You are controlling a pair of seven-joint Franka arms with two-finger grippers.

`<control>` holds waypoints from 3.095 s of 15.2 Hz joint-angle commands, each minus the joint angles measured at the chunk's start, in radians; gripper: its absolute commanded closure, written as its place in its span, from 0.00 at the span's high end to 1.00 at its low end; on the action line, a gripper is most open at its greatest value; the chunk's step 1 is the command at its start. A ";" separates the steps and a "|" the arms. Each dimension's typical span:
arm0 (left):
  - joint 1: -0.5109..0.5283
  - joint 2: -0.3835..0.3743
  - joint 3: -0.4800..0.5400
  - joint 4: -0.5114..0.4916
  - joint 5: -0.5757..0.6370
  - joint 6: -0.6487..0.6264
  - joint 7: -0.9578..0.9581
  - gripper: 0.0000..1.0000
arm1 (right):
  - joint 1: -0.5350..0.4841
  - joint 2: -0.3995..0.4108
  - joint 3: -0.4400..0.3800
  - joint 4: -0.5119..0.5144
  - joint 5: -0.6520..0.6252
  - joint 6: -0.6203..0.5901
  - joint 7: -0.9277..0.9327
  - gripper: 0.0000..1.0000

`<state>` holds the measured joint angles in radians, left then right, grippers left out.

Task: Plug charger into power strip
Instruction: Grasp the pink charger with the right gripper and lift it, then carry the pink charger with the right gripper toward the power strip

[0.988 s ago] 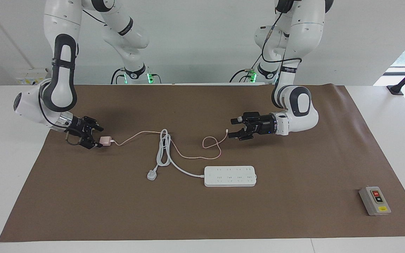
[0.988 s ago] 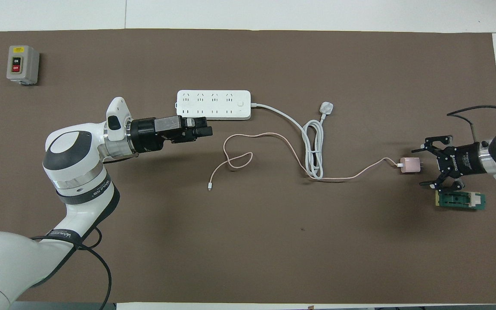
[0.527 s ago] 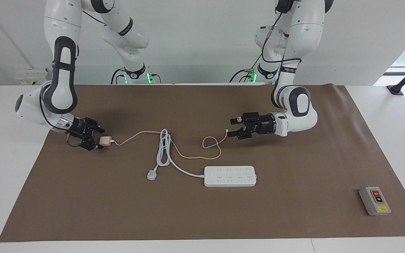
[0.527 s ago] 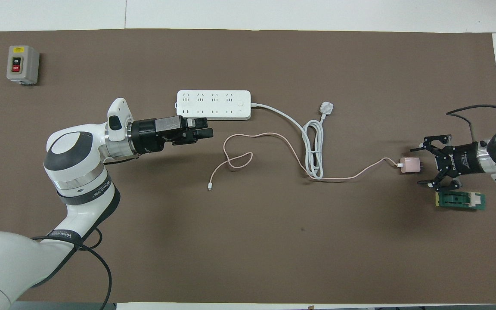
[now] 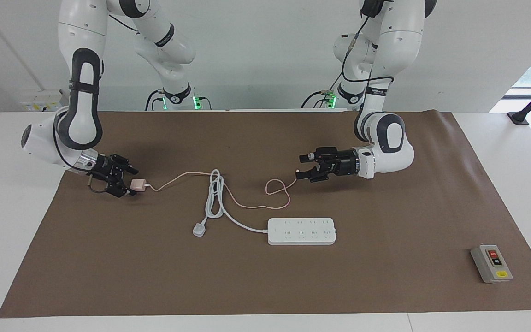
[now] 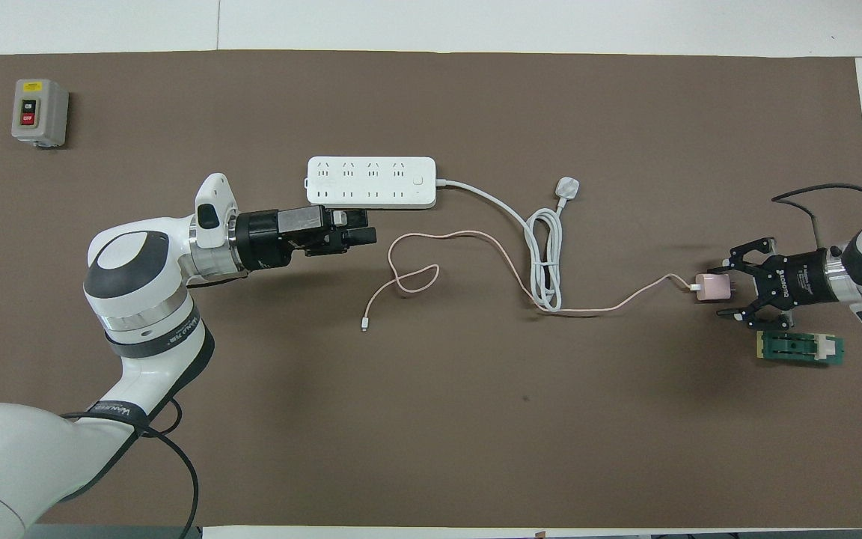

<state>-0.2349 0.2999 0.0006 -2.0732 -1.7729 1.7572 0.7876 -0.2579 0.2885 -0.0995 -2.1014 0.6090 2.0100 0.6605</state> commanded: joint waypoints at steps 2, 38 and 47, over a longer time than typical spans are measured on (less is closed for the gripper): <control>-0.029 0.002 0.012 -0.001 -0.017 0.041 -0.008 1.00 | 0.012 0.000 0.012 0.033 0.023 0.013 0.066 0.00; -0.032 0.007 0.010 0.024 -0.020 0.062 0.001 1.00 | 0.761 -0.061 0.020 0.294 0.118 0.265 0.889 0.00; -0.055 0.008 0.009 0.022 -0.028 0.093 0.059 1.00 | 0.822 -0.031 0.020 0.307 0.142 0.329 0.926 0.00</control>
<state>-0.2684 0.3000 0.0007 -2.0597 -1.7737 1.8203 0.8085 0.5493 0.2334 -0.0765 -1.8109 0.7105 2.3173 1.5722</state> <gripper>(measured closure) 0.000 0.533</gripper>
